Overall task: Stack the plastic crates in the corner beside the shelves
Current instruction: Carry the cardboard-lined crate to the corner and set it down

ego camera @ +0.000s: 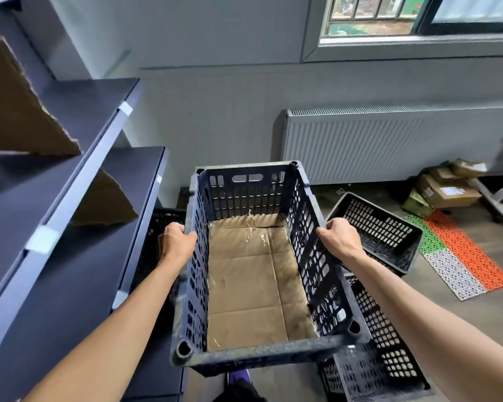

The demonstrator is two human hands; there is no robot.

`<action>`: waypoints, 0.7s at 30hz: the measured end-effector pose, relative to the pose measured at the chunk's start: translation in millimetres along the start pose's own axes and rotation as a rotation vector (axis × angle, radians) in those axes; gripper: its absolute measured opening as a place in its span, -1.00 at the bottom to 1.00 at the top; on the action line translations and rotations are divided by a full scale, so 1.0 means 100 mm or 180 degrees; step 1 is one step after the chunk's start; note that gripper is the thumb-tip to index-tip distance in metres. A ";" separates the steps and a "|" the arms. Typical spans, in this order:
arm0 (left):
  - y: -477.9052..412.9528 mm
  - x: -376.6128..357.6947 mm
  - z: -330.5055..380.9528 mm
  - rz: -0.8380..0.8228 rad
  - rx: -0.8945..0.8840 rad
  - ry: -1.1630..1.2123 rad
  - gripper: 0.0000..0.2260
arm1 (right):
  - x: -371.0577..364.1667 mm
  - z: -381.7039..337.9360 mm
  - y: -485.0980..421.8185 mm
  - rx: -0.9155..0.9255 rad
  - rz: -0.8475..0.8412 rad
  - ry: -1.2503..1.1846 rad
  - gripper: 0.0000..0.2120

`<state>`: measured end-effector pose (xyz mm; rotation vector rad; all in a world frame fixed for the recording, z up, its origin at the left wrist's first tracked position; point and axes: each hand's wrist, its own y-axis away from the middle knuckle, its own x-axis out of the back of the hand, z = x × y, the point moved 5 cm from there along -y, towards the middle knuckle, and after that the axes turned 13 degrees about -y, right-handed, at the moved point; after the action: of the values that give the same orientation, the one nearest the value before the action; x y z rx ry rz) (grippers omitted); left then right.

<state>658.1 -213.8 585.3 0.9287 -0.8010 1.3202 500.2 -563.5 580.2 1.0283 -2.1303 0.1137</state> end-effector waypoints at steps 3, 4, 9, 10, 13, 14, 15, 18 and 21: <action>-0.34 0.06 0.09 -0.0067 -0.0060 0.0043 -0.63 | -0.11 -0.14 -0.20 -0.0076 0.0078 -0.0021 -0.78; -0.44 0.09 0.12 -0.0078 -0.0078 0.0015 -0.64 | -0.14 -0.19 -0.26 -0.0101 0.0084 -0.0025 -0.78; -0.85 0.21 0.23 0.0014 -0.0066 -0.0023 -0.66 | -0.27 -0.44 -0.61 -0.0074 0.0064 -0.0096 -0.78; -0.93 0.22 0.25 0.0030 -0.0068 -0.0027 -0.66 | -0.28 -0.49 -0.68 -0.0067 0.0078 -0.0117 -0.78; -1.15 0.19 0.31 0.0021 -0.0020 0.0068 -0.66 | -0.34 -0.62 -0.94 -0.0036 0.0095 -0.0111 -0.79; -1.22 0.17 0.33 0.0034 0.0003 0.0076 -0.66 | -0.36 -0.65 -1.04 -0.0034 0.0089 -0.0105 -0.78; -1.29 0.15 0.34 0.0046 0.0023 0.0055 -0.65 | -0.37 -0.68 -1.12 -0.0039 0.0076 -0.0104 -0.78; -1.56 0.05 0.38 0.0077 0.0154 -0.0106 -0.64 | -0.45 -0.74 -1.48 -0.0043 -0.0019 -0.0113 -0.79; -1.80 -0.07 0.50 0.0051 0.0283 -0.0125 -0.65 | -0.51 -0.80 -1.89 -0.0023 -0.0122 -0.0081 -0.79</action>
<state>837.6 -264.6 582.2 1.0230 -0.7867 1.3640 700.9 -628.2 559.5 1.0710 -2.1314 0.0749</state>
